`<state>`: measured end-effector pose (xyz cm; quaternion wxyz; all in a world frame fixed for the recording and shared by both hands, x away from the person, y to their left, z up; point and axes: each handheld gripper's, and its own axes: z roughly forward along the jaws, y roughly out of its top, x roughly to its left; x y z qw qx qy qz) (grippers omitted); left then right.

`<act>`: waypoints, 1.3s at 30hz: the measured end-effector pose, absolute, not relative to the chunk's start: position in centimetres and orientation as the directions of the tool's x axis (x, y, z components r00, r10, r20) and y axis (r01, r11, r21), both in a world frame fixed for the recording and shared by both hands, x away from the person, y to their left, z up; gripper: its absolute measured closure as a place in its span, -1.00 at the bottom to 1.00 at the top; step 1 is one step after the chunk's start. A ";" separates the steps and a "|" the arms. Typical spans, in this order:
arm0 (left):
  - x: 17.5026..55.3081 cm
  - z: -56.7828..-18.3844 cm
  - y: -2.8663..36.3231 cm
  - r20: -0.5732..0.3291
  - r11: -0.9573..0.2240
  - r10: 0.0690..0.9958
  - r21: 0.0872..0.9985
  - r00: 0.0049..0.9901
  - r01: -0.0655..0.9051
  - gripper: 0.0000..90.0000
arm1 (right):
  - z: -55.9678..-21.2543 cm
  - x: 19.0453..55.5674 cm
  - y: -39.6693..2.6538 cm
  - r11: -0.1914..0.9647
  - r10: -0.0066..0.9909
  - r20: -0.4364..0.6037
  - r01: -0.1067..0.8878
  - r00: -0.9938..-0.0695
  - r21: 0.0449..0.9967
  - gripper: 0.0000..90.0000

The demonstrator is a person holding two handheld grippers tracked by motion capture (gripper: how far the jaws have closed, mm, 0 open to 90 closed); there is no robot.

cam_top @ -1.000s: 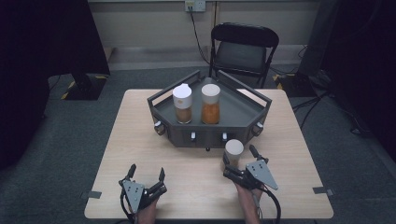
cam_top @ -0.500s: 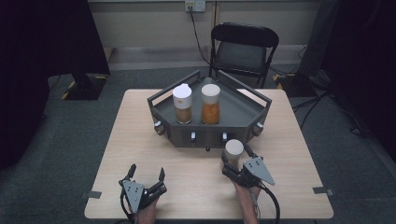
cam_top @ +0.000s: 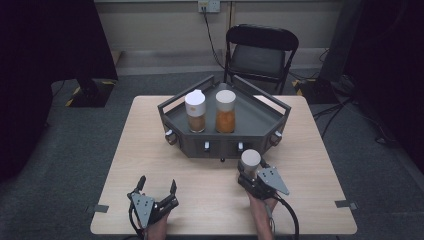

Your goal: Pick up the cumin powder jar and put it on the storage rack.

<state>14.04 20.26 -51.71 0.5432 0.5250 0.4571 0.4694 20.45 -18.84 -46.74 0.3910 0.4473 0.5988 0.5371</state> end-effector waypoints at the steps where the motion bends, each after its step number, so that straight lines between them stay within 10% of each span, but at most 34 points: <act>1: 14.0 -51.7 20.3 -0.004 0.008 0.990 1.000 0.141 -0.030 -0.94 | -46.7 20.5 -18.9 0.023 0.955 0.013 0.117 -0.295 0.993 -0.34; 39: 14.0 -51.7 20.3 -0.004 0.009 0.990 0.999 0.142 -0.031 -0.94 | -45.1 20.2 -19.9 0.043 0.947 0.002 0.133 -0.322 0.990 -0.23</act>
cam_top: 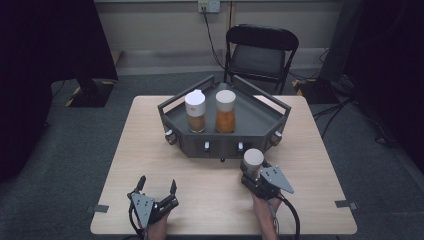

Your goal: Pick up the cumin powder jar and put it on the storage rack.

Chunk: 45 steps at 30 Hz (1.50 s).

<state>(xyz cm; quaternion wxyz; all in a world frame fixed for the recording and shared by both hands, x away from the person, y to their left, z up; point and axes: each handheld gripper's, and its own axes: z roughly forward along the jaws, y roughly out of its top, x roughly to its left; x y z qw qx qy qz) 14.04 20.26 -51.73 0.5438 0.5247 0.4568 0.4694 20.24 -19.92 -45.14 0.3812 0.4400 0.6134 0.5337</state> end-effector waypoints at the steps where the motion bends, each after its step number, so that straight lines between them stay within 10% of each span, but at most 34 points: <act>1: 14.0 -51.7 20.3 -0.004 0.009 0.990 0.999 0.142 -0.031 -0.94 | -45.0 20.2 -19.9 0.047 0.946 -0.002 0.131 -0.325 0.990 -0.24; 45: 14.0 -51.7 20.3 -0.004 0.008 0.989 0.999 0.147 -0.032 -0.94 | -41.1 20.5 -21.1 0.074 0.925 -0.023 0.120 -0.378 0.990 -0.24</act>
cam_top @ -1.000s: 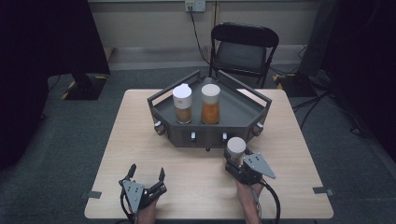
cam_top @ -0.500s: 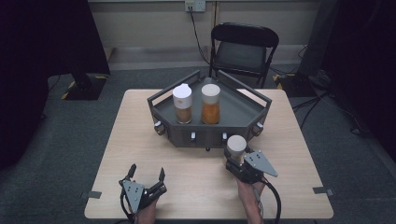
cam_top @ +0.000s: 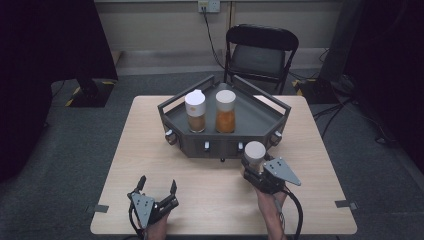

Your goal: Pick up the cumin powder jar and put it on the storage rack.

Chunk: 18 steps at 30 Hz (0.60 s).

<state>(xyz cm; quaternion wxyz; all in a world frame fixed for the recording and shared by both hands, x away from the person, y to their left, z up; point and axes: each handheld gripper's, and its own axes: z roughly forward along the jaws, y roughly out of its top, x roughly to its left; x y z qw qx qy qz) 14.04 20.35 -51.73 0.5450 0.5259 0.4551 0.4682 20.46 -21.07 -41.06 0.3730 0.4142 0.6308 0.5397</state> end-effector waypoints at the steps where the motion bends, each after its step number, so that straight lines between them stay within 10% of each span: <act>1: 14.0 -51.7 20.3 -0.004 0.008 0.989 0.999 0.147 -0.032 -0.94 | -40.8 20.5 -21.0 0.090 0.923 -0.038 0.120 -0.384 0.989 -0.23; 18: 14.0 -51.7 20.3 -0.003 0.008 0.989 0.999 0.147 -0.031 -0.94 | -38.9 21.0 -20.9 0.102 0.913 -0.050 0.110 -0.405 0.989 -0.24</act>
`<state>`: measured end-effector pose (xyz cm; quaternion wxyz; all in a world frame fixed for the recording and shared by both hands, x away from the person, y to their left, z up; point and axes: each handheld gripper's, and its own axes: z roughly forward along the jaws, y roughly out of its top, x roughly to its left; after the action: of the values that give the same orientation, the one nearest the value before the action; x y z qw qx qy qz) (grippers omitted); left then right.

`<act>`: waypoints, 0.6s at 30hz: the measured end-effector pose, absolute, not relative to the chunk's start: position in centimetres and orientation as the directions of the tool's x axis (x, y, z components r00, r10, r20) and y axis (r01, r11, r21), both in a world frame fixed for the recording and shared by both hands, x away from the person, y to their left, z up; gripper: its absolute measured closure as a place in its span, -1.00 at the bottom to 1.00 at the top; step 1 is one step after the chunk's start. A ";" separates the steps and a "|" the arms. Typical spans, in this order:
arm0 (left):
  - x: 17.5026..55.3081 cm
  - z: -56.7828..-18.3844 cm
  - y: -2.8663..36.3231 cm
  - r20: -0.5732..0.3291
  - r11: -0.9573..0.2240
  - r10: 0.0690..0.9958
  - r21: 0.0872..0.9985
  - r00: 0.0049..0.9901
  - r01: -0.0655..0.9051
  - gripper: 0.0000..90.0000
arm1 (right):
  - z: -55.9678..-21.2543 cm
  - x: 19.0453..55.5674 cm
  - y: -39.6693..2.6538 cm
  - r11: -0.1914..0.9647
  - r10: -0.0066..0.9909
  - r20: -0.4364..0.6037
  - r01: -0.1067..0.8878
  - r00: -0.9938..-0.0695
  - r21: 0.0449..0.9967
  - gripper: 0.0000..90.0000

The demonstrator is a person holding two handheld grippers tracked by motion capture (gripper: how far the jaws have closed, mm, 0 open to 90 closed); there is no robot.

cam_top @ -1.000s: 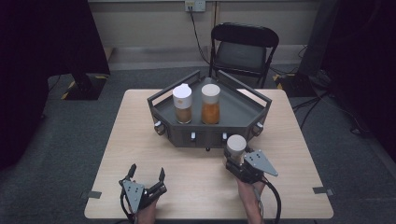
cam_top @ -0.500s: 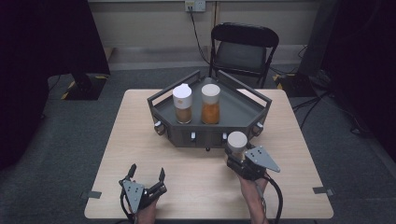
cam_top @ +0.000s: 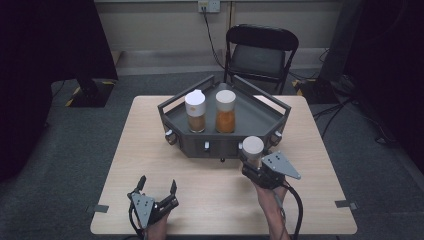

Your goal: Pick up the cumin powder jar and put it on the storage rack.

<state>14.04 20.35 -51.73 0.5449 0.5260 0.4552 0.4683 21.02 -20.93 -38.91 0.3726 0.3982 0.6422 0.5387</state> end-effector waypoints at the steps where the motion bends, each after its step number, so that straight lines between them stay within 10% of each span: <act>1: 14.0 -51.7 20.3 -0.004 0.008 0.989 0.999 0.147 -0.031 -0.94 | -38.6 21.1 -21.0 0.102 0.913 -0.049 0.110 -0.406 0.989 -0.24; 18: 14.0 -51.7 20.3 -0.003 0.008 0.989 0.999 0.147 -0.031 -0.94 | -36.0 22.1 -21.2 0.096 0.911 -0.044 0.107 -0.410 0.990 -0.24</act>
<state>14.04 20.34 -51.73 0.5448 0.5260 0.4553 0.4683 22.09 -21.22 -36.04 0.3704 0.3971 0.6409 0.5425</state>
